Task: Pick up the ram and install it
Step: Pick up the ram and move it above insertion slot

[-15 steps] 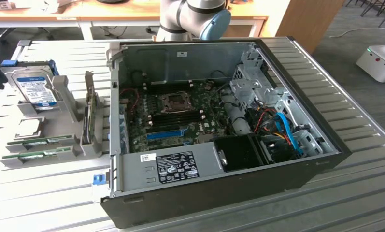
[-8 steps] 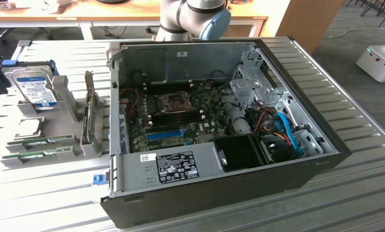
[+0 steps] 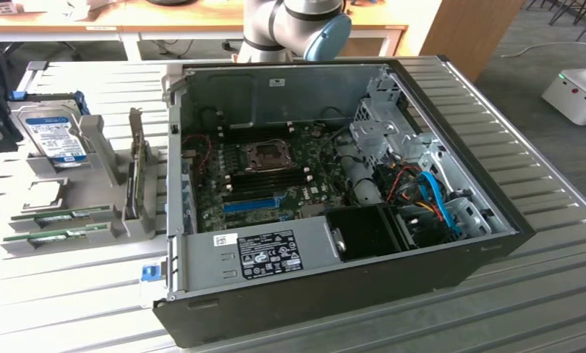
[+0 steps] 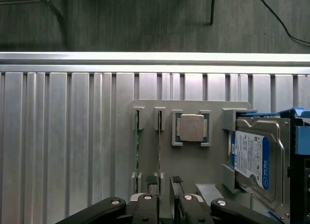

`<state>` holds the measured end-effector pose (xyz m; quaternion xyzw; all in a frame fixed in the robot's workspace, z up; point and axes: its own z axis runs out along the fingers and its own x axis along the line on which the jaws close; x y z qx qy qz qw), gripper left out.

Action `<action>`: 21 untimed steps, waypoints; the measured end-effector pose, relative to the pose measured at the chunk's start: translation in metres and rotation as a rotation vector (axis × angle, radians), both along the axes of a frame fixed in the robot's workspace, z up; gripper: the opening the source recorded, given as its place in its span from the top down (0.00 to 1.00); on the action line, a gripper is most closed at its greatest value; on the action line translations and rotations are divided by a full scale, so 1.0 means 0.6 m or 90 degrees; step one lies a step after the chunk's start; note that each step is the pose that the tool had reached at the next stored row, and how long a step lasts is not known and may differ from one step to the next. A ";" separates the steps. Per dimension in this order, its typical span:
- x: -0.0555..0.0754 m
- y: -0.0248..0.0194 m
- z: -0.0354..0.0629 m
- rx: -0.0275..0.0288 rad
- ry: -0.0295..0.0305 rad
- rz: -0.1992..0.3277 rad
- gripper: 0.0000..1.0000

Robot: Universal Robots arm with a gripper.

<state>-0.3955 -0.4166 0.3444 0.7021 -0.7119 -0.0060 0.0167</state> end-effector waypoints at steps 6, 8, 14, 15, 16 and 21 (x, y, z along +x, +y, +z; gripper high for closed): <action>0.000 0.0000 -0.018 0.0000 0.0001 0.000 0.76; 0.000 0.0000 -0.024 0.0000 0.0000 0.000 0.76; 0.000 0.0000 -0.042 0.0000 0.0001 0.000 0.76; 0.000 0.0000 -0.045 0.0000 0.0001 0.000 0.76; 0.000 0.0000 -0.048 0.0000 0.0001 0.000 0.76; 0.000 0.0000 -0.063 0.0000 0.0001 0.000 0.76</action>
